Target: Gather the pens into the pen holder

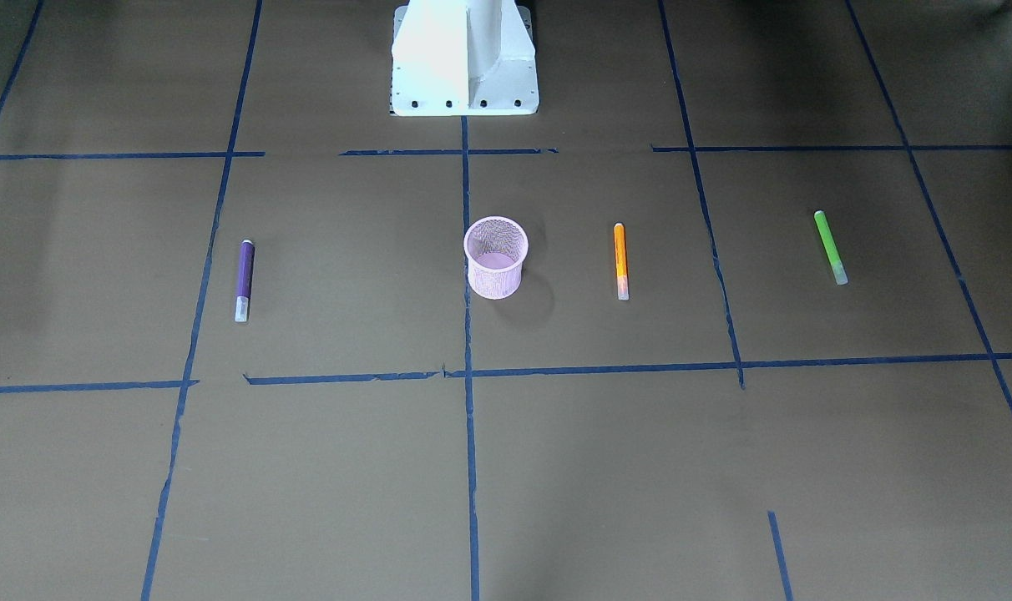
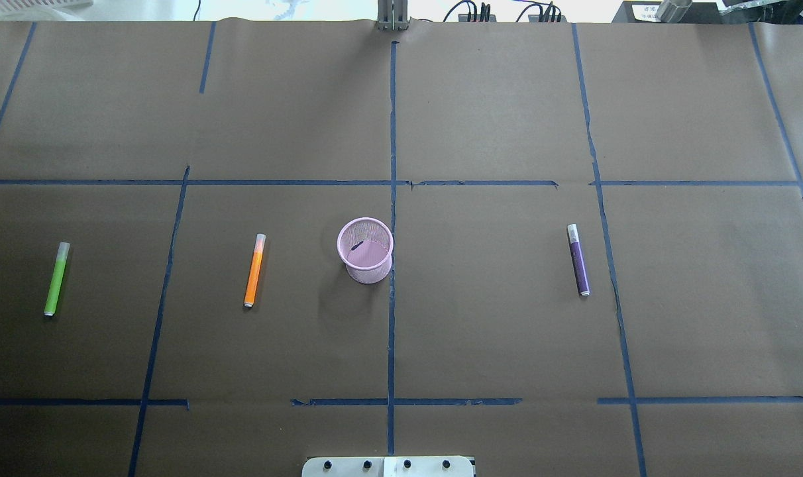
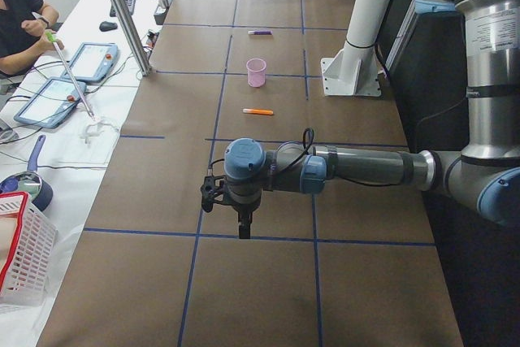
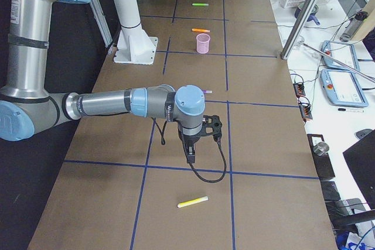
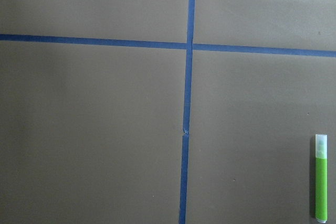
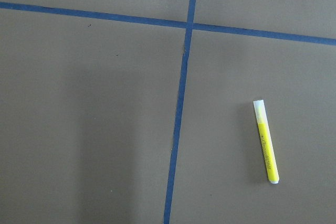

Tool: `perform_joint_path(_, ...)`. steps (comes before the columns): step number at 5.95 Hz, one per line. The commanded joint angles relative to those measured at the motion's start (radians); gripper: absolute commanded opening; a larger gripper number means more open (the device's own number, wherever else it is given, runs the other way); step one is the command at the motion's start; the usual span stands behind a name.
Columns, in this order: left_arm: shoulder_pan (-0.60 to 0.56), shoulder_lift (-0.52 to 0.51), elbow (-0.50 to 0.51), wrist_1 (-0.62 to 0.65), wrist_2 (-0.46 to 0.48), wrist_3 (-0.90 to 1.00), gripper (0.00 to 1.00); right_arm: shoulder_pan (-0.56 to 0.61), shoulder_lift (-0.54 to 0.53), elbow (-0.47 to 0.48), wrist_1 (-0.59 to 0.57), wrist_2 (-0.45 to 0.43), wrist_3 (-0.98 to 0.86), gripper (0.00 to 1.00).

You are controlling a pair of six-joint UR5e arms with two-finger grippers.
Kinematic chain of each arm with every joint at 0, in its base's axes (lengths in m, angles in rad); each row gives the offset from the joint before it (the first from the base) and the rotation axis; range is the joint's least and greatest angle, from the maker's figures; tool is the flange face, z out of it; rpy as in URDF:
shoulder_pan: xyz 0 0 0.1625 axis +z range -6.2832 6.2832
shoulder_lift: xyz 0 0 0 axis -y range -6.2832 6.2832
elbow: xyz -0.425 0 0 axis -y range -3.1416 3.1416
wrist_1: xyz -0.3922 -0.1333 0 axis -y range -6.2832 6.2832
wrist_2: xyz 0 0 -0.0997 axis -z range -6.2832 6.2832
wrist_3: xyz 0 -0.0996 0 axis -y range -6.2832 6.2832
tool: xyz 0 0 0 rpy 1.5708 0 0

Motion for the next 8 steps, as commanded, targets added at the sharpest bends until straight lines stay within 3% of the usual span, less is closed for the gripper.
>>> perform_joint_path(1, 0.032, 0.020, -0.018, -0.024, -0.010, 0.033, 1.00, -0.001, -0.007, -0.014, 0.001, 0.002, 0.002, 1.00)
perform_joint_path(3, 0.033, 0.020, -0.035, -0.010, -0.016, 0.032, 1.00, -0.001, -0.007, -0.031, 0.003, 0.003, 0.002, 1.00)
perform_joint_path(5, 0.038, 0.018, -0.114, 0.075, -0.003, 0.104, 1.00, -0.001, -0.007, -0.031, 0.002, 0.005, 0.002, 1.00)
perform_joint_path(8, 0.037, 0.032, -0.087, 0.096, 0.030, 0.161, 1.00, -0.001, -0.019, -0.034, 0.003, 0.058, -0.004, 1.00)
